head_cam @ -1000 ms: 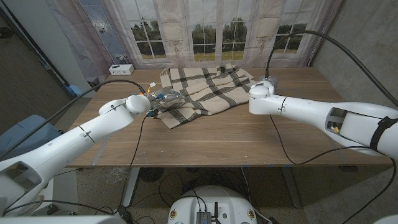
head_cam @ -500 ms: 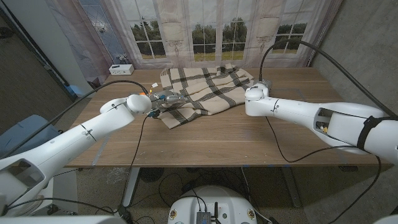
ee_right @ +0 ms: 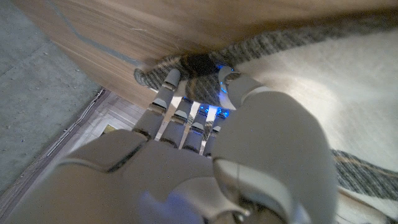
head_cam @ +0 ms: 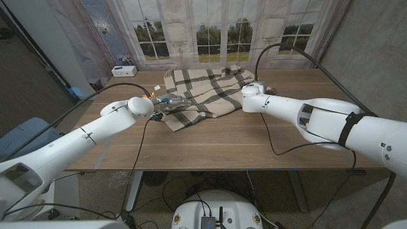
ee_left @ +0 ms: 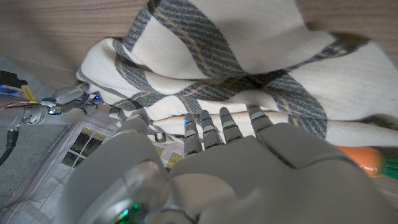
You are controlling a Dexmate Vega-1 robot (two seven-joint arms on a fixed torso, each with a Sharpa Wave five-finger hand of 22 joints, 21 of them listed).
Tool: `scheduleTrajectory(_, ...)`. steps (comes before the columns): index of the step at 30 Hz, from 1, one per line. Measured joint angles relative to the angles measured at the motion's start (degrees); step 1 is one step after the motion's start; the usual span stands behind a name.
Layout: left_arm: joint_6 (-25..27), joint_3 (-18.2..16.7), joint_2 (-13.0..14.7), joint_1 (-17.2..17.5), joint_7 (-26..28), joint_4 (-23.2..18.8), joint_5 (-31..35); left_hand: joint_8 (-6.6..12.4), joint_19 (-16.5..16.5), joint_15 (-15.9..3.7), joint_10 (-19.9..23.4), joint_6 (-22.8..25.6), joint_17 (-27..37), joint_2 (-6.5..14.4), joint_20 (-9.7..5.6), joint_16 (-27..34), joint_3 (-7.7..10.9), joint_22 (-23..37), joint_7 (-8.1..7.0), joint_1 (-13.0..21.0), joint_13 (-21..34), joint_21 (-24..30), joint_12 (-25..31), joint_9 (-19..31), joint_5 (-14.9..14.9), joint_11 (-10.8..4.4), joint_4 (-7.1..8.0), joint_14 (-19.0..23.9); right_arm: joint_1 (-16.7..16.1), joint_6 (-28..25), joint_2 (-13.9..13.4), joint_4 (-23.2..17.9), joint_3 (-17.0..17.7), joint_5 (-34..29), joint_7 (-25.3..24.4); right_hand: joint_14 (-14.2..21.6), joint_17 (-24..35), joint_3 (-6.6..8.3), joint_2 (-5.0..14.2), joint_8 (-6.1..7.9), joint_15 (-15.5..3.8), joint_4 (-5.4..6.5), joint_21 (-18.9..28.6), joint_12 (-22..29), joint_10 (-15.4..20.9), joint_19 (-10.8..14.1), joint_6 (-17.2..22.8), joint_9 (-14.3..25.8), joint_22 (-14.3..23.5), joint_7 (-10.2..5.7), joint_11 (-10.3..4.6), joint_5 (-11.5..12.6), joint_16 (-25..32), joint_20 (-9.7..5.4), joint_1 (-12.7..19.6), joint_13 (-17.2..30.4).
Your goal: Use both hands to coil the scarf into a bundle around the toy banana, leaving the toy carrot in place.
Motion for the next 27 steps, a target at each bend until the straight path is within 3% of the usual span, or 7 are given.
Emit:
scheduleTrajectory(2, 0.0, 0.0, 0.1, 0.0, -0.1, 0.0, -0.1, 0.0, 0.0, 0.0, 0.0, 0.0, 0.0, 0.0, 0.0, 0.0, 0.0, 0.0, 0.0, 0.0, 0.0, 0.0, 0.0, 0.0, 0.0, 0.0, 0.0, 0.0, 0.2, 1.6, 2.5, 5.6, 0.5, 0.0, -1.2, 7.0, 4.4, -3.02, 0.03, 1.62, -0.94, 0.04, 2.1, 2.0, 7.3, 2.3, 7.3, 0.1, 0.5, 0.39, 0.54, -0.4, 5.3, -0.89, 3.1, 0.5)
scheduleTrajectory(5, 0.0, 0.0, 0.1, 0.0, -0.3, 0.0, -0.2, 0.0, 0.0, 0.0, 0.0, 0.0, 0.0, 0.0, 0.0, 0.0, 0.0, 0.0, 0.0, 0.0, 0.0, 0.0, 0.0, 0.0, 0.0, 0.0, 0.0, 0.0, 0.1, 2.0, 3.6, 8.9, 1.0, 0.0, -2.5, 14.2, 10.6, -7.09, -0.07, 4.37, -3.11, 0.27, 5.2, 6.0, 17.7, 4.1, 17.8, 1.4, 1.0, 1.73, 1.07, -0.4, 11.4, -2.06, 7.0, 2.6)
scheduleTrajectory(9, -0.1, 0.0, 0.1, -0.3, -0.8, 0.3, -0.2, 0.0, 0.0, 0.0, -0.1, 0.0, 0.0, 0.0, 0.0, 0.1, 0.0, 0.0, 0.0, 0.0, -0.3, 0.0, 0.0, 0.0, 0.0, 0.11, 0.0, 0.0, -1.4, 0.8, 2.9, 10.6, 2.1, -0.5, -5.3, 18.3, 15.6, -9.38, 0.04, 6.0, -4.88, 0.24, 7.9, 9.7, 24.5, 4.6, 24.4, 2.1, 1.6, 2.52, 1.16, -0.4, 15.0, -2.64, 10.4, 5.1)
scheduleTrajectory(14, -0.7, 0.4, -0.1, -1.0, -1.4, 1.1, -0.2, 0.0, 0.0, 0.0, -0.1, 0.0, 0.0, 0.0, 0.0, 0.3, 0.0, 0.0, 0.0, 0.0, -0.3, 0.0, 0.0, 0.0, 0.0, 0.11, 0.0, 0.0, -3.9, -2.2, -0.5, 8.2, 3.6, -1.8, -10.2, 19.7, 19.2, -10.72, -0.13, 6.3, -5.68, 0.5, 9.5, 11.7, 27.0, 4.4, 26.2, 2.1, 1.9, 3.21, 1.94, -0.6, 17.2, -2.86, 12.3, 7.1)
scheduleTrajectory(17, -1.0, 0.7, -0.3, -1.4, -1.8, 1.6, 0.0, 0.0, 0.0, 0.0, -0.1, 0.0, 0.0, 0.3, 0.0, 0.3, 0.0, 0.0, 0.0, -0.3, -0.3, 0.0, 0.0, 0.0, 0.0, 0.11, 0.0, 0.0, -6.6, -3.5, -4.0, 3.1, 5.1, -3.6, -15.2, 20.1, 20.7, -11.09, -0.2, 6.3, -5.88, 0.57, 10.0, 12.4, 27.3, 4.4, 26.7, 2.0, 1.9, 3.33, 2.25, -0.2, 18.0, -2.86, 12.8, 8.0)
scheduleTrajectory(18, -1.2, 0.8, -0.4, -1.5, -1.9, 1.7, 0.0, 0.0, 0.0, 0.0, -0.1, 0.0, 0.0, 0.3, 0.0, 0.3, 0.0, 0.0, 0.02, -0.3, -0.3, 0.0, 0.0, 0.0, 0.0, 0.11, 0.0, 0.0, -6.6, -3.5, -4.0, 3.1, 5.1, -3.7, -15.5, 20.1, 21.1, -11.18, -0.14, 6.29, -5.88, 0.49, 10.1, 12.5, 27.6, 4.4, 26.7, 2.1, 1.9, 3.34, 2.55, 0.0, 18.1, -2.86, 13.1, 8.4)
scheduleTrajectory(27, -1.9, 1.2, -0.9, -2.2, -2.7, 2.6, 0.3, 0.0, 0.0, -0.01, -0.1, 0.2, 0.0, 0.1, 0.0, 0.3, 0.0, 0.0, 0.21, -0.5, -0.3, 0.0, 0.0, 0.0, 0.0, 0.1, 0.0, 0.0, -11.3, -1.5, -10.7, -12.0, 7.7, -9.2, -25.1, 20.1, 23.2, -11.82, 0.24, 6.73, -5.87, 0.8, 11.0, 13.0, 27.7, 4.4, 27.0, 2.9, 1.7, 3.22, 2.65, 0.5, 18.5, -2.86, 13.4, 8.4)
